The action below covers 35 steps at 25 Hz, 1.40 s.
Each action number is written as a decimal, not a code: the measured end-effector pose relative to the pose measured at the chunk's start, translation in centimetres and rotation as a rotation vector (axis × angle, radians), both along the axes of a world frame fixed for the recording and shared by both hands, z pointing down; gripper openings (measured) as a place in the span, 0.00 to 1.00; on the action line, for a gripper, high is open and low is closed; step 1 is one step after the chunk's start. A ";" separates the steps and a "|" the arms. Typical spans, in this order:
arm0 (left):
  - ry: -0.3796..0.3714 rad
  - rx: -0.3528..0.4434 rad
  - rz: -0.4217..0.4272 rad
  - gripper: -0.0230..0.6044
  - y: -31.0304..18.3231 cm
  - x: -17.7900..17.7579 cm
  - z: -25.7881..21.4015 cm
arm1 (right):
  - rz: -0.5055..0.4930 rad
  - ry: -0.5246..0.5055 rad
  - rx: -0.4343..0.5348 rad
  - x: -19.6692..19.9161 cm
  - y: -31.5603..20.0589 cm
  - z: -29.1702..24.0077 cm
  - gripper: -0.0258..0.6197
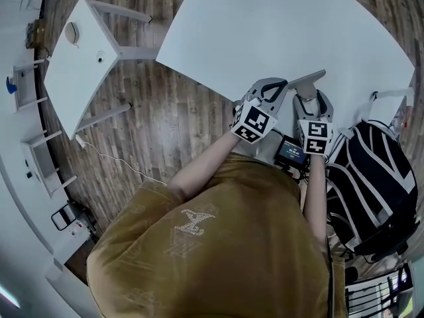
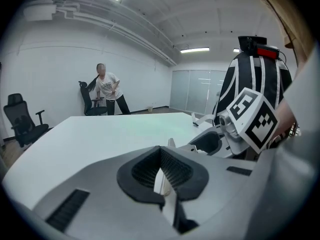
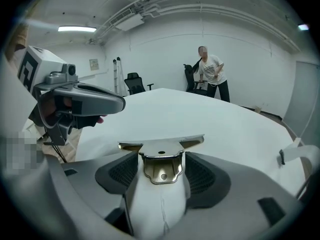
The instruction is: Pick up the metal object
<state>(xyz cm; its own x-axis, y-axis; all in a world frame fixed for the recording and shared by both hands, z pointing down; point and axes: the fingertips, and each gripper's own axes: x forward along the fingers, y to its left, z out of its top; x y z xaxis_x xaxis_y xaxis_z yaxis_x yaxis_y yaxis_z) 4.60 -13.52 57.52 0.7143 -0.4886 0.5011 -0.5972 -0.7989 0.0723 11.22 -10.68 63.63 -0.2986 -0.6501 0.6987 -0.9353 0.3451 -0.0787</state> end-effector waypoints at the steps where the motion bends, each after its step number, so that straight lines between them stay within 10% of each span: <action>1: 0.000 -0.003 0.003 0.04 -0.1 0.1 0.1 | -0.005 0.008 0.000 0.0 -0.2 0.1 0.47; 19: -0.003 -0.021 0.005 0.04 -1.1 0.2 0.5 | -0.119 0.068 0.011 -0.9 -0.9 0.9 0.47; 35: 0.008 0.006 -0.014 0.04 -0.7 -0.8 -0.7 | 0.058 0.048 0.108 1.5 -2.0 -3.2 0.47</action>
<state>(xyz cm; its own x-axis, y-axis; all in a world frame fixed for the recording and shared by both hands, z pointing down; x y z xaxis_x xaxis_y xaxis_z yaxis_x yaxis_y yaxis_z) 3.85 -14.24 56.86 0.7111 -0.5016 0.4926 -0.6077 -0.7909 0.0719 12.72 -12.71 60.42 -0.2264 -0.7375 0.6363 -0.9556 0.2946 0.0014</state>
